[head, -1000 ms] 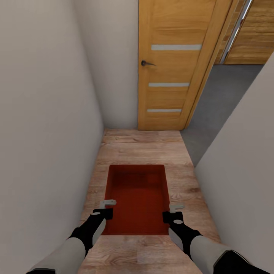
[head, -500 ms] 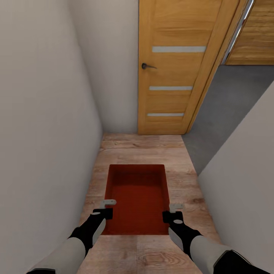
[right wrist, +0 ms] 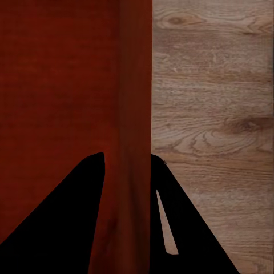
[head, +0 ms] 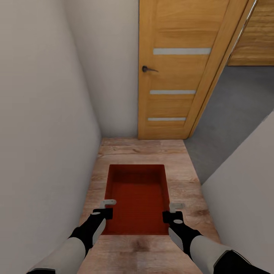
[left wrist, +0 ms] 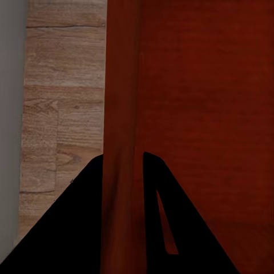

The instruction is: Move the two storage containers from the living room to the garage. In the garage, place one container on the floor and stack the other container on top of it (either order is fine).

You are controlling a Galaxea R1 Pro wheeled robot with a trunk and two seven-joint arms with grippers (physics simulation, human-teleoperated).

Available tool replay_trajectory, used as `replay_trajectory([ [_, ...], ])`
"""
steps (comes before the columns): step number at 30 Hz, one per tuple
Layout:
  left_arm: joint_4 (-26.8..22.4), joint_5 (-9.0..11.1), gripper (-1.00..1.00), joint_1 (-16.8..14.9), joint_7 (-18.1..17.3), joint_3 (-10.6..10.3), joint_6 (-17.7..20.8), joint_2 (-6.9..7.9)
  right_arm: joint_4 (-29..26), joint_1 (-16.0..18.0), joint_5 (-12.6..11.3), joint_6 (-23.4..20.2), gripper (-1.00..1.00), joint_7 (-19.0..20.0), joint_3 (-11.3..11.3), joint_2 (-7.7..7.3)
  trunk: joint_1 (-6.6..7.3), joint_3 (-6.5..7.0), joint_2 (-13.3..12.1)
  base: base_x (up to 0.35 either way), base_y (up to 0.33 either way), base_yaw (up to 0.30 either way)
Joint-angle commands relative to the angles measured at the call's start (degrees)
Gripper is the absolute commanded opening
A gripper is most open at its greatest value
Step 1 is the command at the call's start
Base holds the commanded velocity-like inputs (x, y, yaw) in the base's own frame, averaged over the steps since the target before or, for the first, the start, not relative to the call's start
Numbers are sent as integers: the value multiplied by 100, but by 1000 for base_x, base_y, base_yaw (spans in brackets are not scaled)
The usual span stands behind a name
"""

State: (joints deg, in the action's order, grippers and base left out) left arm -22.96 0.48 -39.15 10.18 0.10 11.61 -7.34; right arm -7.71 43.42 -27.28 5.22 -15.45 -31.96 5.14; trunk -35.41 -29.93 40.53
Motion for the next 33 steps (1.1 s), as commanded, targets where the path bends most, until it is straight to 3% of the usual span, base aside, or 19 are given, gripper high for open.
replay_trajectory([
  [1, -324, -39, -100, -5, 36, 113, 43, 47, 261, 0, -67, 14, -100, -2, -126, -4, -4, -6, 5, 322, 0, 0],
  [11, -324, -39, -100, -5, 36, 113, 43, 49, 260, 0, -67, 20, -100, -1, -125, -3, -4, -6, 5, 322, 0, -20],
  [33, -324, -39, -100, -5, 36, 113, 43, 46, 261, 0, -67, 14, -100, 0, -126, 5, -4, -6, 5, 322, 0, -198],
])
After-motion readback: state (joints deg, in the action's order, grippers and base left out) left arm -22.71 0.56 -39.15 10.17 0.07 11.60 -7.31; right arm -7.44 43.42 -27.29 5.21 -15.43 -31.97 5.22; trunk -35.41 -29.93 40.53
